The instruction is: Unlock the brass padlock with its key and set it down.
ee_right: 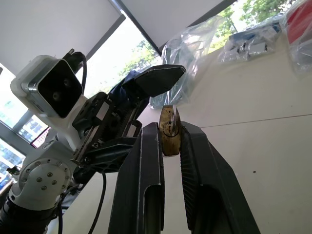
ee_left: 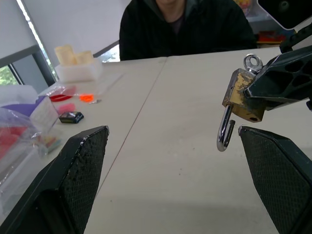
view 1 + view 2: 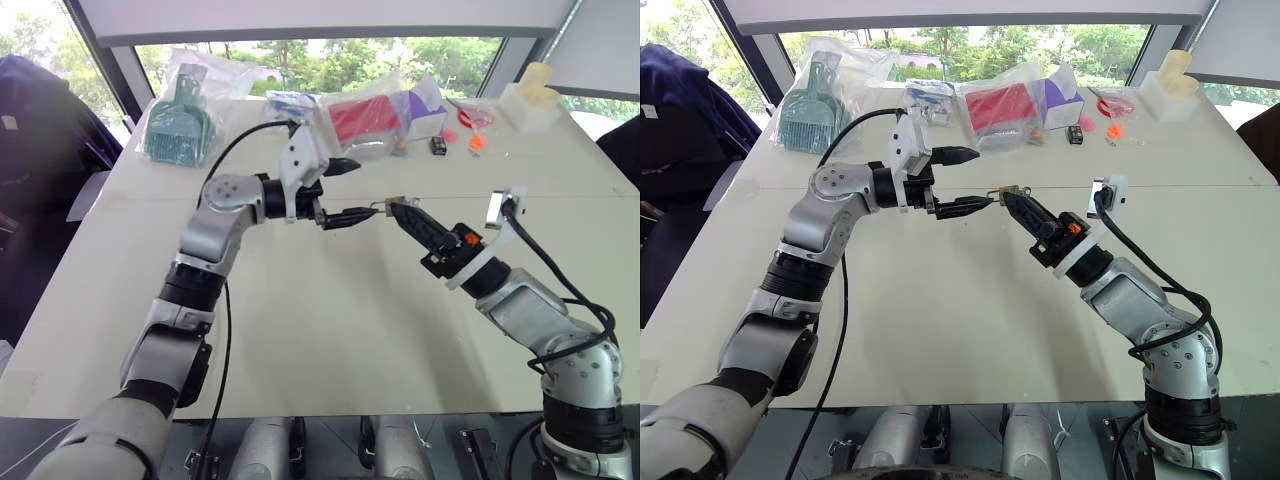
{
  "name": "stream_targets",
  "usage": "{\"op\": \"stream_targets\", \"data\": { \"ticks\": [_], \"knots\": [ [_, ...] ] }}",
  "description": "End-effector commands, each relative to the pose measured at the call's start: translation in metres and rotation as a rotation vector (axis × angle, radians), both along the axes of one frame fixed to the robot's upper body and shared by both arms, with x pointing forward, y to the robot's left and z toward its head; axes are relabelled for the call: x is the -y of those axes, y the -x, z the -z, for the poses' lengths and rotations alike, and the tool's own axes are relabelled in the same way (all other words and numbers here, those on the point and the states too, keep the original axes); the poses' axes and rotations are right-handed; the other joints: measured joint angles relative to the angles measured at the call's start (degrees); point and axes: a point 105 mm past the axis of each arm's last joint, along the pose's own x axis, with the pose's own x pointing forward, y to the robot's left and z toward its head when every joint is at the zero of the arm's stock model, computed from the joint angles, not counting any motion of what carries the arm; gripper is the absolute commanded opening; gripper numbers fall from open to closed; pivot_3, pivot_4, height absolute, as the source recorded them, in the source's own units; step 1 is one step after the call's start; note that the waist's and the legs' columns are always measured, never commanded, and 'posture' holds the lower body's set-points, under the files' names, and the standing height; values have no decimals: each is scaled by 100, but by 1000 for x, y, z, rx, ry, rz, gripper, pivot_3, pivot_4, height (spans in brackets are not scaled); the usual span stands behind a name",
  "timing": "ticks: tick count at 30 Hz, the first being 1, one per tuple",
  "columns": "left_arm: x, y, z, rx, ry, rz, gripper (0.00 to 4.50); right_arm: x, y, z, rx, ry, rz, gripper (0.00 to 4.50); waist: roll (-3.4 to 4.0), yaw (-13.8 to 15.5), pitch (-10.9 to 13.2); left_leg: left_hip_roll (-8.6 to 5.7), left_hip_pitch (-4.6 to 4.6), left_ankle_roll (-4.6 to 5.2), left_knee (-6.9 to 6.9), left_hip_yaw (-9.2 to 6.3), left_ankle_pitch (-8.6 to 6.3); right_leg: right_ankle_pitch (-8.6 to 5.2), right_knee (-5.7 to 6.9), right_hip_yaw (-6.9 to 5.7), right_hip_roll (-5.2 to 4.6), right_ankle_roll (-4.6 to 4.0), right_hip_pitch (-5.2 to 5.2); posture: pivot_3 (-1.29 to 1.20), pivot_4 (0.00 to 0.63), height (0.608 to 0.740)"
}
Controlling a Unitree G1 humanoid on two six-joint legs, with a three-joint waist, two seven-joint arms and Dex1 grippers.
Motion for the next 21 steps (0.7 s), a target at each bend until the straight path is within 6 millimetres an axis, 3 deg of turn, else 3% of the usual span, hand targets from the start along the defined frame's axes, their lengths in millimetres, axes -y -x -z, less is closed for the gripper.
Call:
{"op": "stream_targets", "data": {
  "ticks": [1,15,21],
  "knots": [
    [8,2,-7,54,-7,31,4453,-7,9,-14,59,-5,-36,0,0,1,0,0,0,0,0,0,0,0,0,0,0,0,0,0,150,735],
    [17,-18,-17,113,21,-26,4453,-14,15,-9,41,-21,-52,0,0,-1,0,0,-1,2,0,0,-1,0,-1,0,-1,0,-1,0,150,735],
    [2,-27,1,130,-54,-107,4453,-11,12,-6,29,-30,-34,0,0,-6,0,0,-1,2,0,0,-1,0,-1,0,-1,1,-1,0,150,735]
  ]
}}
